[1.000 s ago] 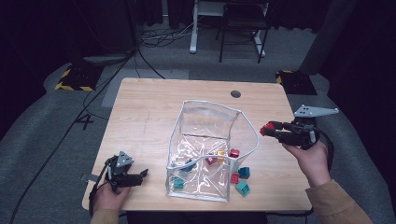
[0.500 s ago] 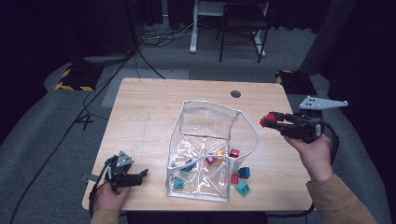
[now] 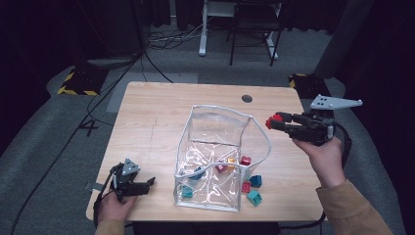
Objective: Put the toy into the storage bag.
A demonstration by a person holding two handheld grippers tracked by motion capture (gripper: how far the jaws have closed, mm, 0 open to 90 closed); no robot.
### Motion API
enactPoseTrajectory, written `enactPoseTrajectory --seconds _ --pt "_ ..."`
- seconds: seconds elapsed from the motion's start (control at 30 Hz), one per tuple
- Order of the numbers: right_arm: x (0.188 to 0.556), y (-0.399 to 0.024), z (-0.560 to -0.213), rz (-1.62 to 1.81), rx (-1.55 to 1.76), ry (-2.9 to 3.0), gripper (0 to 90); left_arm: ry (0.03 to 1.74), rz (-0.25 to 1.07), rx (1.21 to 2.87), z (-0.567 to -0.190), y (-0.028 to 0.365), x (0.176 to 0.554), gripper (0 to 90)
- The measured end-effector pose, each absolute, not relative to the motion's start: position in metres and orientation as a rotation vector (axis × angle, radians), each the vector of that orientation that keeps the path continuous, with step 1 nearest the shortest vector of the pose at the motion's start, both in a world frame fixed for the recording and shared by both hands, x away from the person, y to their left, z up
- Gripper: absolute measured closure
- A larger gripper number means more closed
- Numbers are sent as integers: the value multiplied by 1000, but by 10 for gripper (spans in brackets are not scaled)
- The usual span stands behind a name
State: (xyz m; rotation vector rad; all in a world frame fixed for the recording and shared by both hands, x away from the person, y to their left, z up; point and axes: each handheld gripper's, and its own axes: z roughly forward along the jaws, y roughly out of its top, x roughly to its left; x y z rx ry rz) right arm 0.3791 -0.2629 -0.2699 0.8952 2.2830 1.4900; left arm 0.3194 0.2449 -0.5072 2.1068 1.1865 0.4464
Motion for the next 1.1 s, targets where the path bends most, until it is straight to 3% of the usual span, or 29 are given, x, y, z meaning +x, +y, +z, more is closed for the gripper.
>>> enactPoseTrajectory --seconds 0.63,1.1 --pt "387 -177 -241 1466 712 2403 590 1191 448 2105 -507 245 320 186" --pt "408 -132 -257 1399 708 2495 590 1191 448 2105 -507 245 320 186"
